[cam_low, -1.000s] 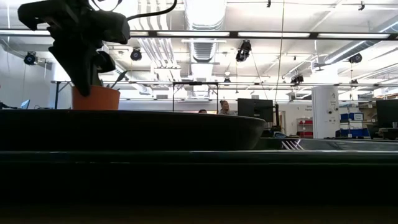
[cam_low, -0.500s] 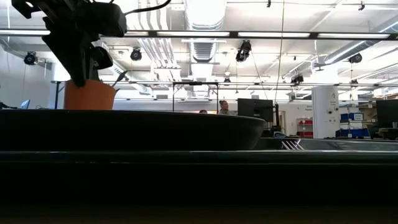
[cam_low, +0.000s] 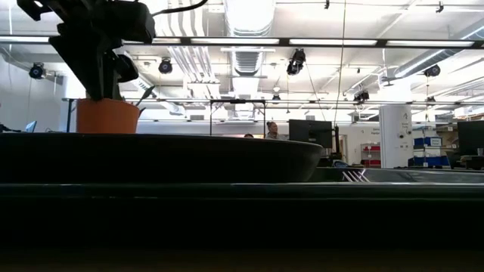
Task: Pick and place plate/cup/fork/spoon on tray
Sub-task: Put the orange cup on the black serving tray to the top right of the black plate, then put the yellow spoon on the black serving tray to the right side of the black plate
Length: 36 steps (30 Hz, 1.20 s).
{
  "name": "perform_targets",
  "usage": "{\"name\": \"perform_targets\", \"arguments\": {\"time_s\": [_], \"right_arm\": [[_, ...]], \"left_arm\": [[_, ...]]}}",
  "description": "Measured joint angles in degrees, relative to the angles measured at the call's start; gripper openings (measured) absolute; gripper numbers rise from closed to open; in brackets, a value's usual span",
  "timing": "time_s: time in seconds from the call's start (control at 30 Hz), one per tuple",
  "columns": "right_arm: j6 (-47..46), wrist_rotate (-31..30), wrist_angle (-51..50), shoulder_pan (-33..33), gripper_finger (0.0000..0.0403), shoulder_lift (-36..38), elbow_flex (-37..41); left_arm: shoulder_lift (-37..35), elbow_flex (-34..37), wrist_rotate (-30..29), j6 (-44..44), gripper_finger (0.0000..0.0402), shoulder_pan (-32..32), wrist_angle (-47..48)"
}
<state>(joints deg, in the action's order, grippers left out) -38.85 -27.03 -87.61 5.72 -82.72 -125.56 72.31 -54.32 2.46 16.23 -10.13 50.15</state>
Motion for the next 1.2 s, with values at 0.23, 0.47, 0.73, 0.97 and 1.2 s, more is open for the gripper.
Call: {"name": "perform_targets", "arguments": {"time_s": [0.23,0.47,0.73,0.97,1.2], "right_arm": [[0.07,-0.02,-0.07,0.02,0.0096,0.0,0.0],[-0.08,-0.04,-0.16,0.0,0.0094,0.02,0.47],[-2.52,-1.07,-0.07,-0.28,0.01,0.09,11.93],[-11.43,-1.05,0.01,-0.48,0.0102,0.07,28.84],[-20.05,2.33,0.76,-1.57,0.0099,0.07,45.72]], "left_arm": [[-0.03,-1.5,-0.04,-0.07,0.0112,0.0,-0.02],[-0.22,-1.77,-0.09,-0.02,0.0112,0.25,0.74],[-0.32,-6.33,-12.66,1.63,0.0112,3.99,1.32],[-0.68,-13.35,-30.15,1.42,0.0112,6.05,-2.43],[-3.25,-15.07,-33.03,0.98,0.0112,6.03,-2.96]]}}
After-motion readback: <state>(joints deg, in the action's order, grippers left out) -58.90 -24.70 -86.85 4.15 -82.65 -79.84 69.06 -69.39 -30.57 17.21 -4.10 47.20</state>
